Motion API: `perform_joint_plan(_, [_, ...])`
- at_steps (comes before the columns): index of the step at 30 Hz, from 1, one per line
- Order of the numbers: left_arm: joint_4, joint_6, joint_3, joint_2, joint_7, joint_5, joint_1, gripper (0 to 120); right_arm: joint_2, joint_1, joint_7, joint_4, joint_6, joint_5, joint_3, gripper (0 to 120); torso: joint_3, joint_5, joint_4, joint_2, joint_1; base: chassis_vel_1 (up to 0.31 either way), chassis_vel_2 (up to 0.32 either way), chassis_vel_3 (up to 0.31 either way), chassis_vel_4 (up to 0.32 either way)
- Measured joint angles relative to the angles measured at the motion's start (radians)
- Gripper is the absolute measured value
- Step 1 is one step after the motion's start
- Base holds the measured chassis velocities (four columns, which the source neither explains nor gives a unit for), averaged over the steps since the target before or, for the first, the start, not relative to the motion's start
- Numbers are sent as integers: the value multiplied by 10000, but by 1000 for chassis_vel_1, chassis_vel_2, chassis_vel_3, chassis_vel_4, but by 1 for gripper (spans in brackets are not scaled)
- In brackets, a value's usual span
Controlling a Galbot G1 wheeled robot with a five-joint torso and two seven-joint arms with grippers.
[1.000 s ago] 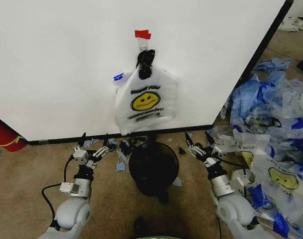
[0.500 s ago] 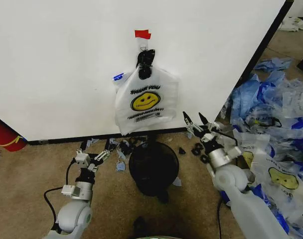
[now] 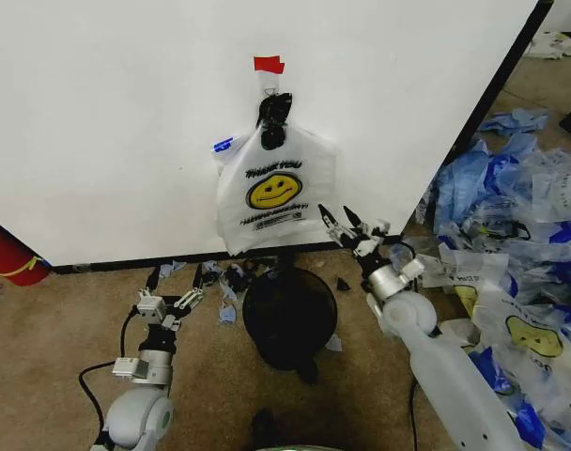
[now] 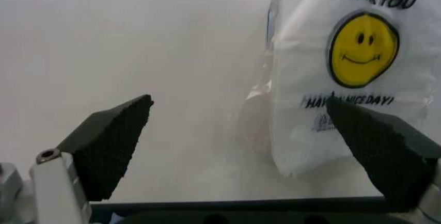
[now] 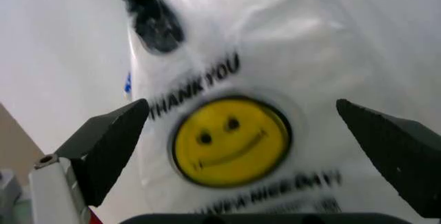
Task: Pick up the garbage bag from the wall and place it over the trash bin.
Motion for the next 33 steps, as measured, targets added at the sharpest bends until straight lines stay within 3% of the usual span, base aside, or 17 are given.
perform_joint_plan(7, [182,-10,70,-150,-5,91,-90,100,216,1498,-163,-927,-55,118,-754,100,0,6,0,0,0,0,0,0,0])
perform_joint_plan(33, [299,-76,70,-401,-31,377,63,100,1113,3793,-633,-2298,-67,259,-2130,100,0,3,0,0,0,0,0,0,0])
